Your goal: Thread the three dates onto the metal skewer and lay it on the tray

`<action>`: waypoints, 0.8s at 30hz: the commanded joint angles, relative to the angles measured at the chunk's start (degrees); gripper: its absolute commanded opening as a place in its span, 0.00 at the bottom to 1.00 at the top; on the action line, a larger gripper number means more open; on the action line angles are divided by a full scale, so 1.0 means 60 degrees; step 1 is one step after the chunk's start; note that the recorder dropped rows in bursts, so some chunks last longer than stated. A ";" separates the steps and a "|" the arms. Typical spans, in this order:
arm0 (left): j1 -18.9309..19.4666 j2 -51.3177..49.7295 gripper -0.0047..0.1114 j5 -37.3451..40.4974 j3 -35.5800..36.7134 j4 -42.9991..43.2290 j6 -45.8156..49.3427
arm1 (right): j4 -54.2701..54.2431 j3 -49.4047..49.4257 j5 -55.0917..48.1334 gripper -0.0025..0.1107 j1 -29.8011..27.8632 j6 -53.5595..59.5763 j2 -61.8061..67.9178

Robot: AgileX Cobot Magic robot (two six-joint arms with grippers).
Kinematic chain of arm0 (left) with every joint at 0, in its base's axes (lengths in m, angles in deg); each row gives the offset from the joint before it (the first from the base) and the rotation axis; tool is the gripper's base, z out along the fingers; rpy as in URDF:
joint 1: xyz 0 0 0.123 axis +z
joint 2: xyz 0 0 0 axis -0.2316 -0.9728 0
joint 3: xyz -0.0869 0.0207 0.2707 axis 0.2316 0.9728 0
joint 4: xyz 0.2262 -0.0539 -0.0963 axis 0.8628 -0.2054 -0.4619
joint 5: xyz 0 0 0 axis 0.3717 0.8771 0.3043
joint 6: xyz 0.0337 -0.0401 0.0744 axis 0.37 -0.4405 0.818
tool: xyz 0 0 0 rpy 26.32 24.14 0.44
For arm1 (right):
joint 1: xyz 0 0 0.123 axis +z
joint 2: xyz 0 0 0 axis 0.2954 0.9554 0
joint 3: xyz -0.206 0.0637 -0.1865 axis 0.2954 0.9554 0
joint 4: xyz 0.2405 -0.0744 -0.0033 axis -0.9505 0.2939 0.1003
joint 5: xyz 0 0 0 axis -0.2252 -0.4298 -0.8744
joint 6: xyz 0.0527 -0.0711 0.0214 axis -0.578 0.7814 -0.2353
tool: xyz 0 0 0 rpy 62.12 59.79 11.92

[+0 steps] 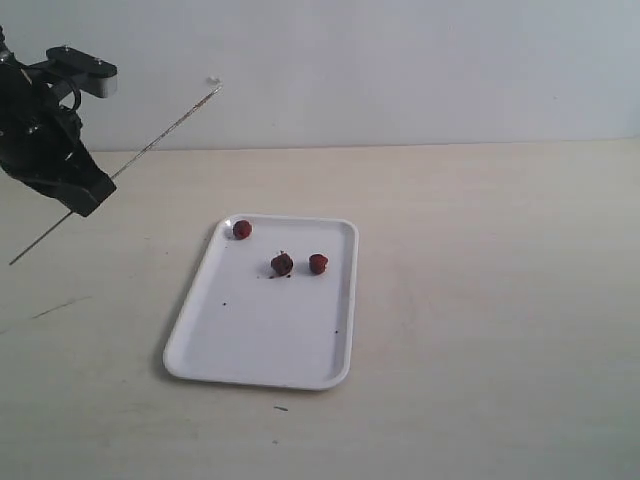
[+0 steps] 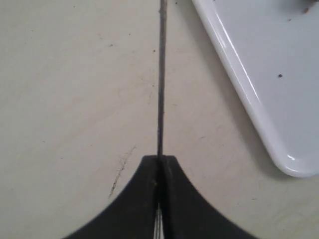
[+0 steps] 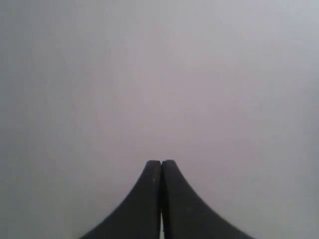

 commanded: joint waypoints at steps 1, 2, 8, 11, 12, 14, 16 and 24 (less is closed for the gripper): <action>0.0018 0.0092 0.04 -0.0185 0.0035 -0.0077 -0.0081 | 0.1572 -0.2969 -0.4408 0.02 0.0023 -0.1128 0.3168; 0.0018 0.0092 0.04 -0.0206 0.0035 -0.0077 -0.0081 | 0.1488 -0.3468 -0.4942 0.02 0.0023 -0.0726 0.3914; 0.0018 0.0092 0.04 -0.0361 0.0035 -0.0077 -0.0081 | -0.1464 -0.7882 -1.0146 0.02 0.1300 0.3589 0.8548; 0.0018 0.0092 0.04 -0.0379 0.0035 -0.0077 -0.0081 | -0.1203 -0.9527 -1.1628 0.02 0.2106 0.3503 1.0223; 0.0018 0.0092 0.04 -0.0379 0.0035 -0.0077 -0.0081 | -0.0889 -0.9981 -1.1980 0.02 0.2330 0.3372 1.0800; 0.0018 0.0092 0.04 -0.0379 0.0035 -0.0077 -0.0081 | -0.0012 -1.1077 -1.2938 0.02 0.2902 0.2928 1.1913; 0.0018 0.0092 0.04 -0.0379 0.0035 -0.0077 -0.0081 | 0.0697 -1.2003 -1.3933 0.02 0.3358 0.2614 1.2779; 0.0018 0.0092 0.04 -0.0381 0.0035 -0.0077 -0.0097 | 0.1360 -1.4580 -1.4389 0.02 0.4712 0.2521 1.6034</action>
